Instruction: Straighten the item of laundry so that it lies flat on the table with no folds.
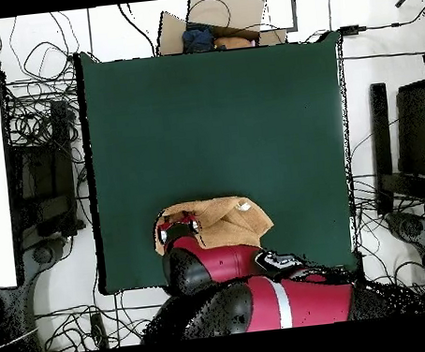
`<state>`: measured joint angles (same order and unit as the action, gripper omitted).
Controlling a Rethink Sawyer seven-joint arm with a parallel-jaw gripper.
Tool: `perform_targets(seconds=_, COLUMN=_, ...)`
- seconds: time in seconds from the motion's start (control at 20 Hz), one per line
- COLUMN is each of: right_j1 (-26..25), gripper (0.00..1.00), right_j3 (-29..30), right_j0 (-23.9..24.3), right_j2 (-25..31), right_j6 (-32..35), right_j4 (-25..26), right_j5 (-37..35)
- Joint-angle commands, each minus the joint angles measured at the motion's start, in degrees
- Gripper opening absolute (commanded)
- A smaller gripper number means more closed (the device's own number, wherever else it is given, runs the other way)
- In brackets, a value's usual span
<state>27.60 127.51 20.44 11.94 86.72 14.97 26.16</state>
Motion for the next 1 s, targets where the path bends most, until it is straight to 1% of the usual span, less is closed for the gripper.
perform_targets(seconds=0.05, right_j1=-3.8, gripper=1.0, right_j3=-6.6, right_j0=-1.4, right_j2=3.0, right_j6=16.0, right_j4=-3.9, right_j5=6.5)
perform_targets(seconds=0.25, right_j1=-3.6, gripper=1.0, right_j3=-6.5, right_j0=-1.7, right_j2=4.1, right_j6=15.1, right_j4=-2.4, right_j5=7.6)
perform_targets(seconds=0.4, right_j1=-4.0, gripper=1.0, right_j3=-5.7, right_j0=-2.4, right_j2=4.0, right_j6=15.3, right_j4=-3.1, right_j5=7.6)
perform_targets(seconds=0.55, right_j1=-5.1, gripper=1.0, right_j3=-4.4, right_j0=-2.0, right_j2=4.7, right_j6=16.4, right_j4=-5.0, right_j5=3.9)
perform_targets(seconds=0.75, right_j1=-5.5, gripper=1.0, right_j3=-2.4, right_j0=-2.5, right_j2=4.6, right_j6=18.4, right_j4=-7.6, right_j5=3.9)
perform_targets(seconds=0.85, right_j1=-4.6, gripper=1.0, right_j3=-0.7, right_j0=-3.7, right_j2=4.1, right_j6=19.3, right_j4=-9.8, right_j5=4.2)
perform_targets(seconds=1.0, right_j1=-2.4, gripper=1.0, right_j3=3.7, right_j0=-6.7, right_j2=3.4, right_j6=21.9, right_j4=-15.0, right_j5=4.1)
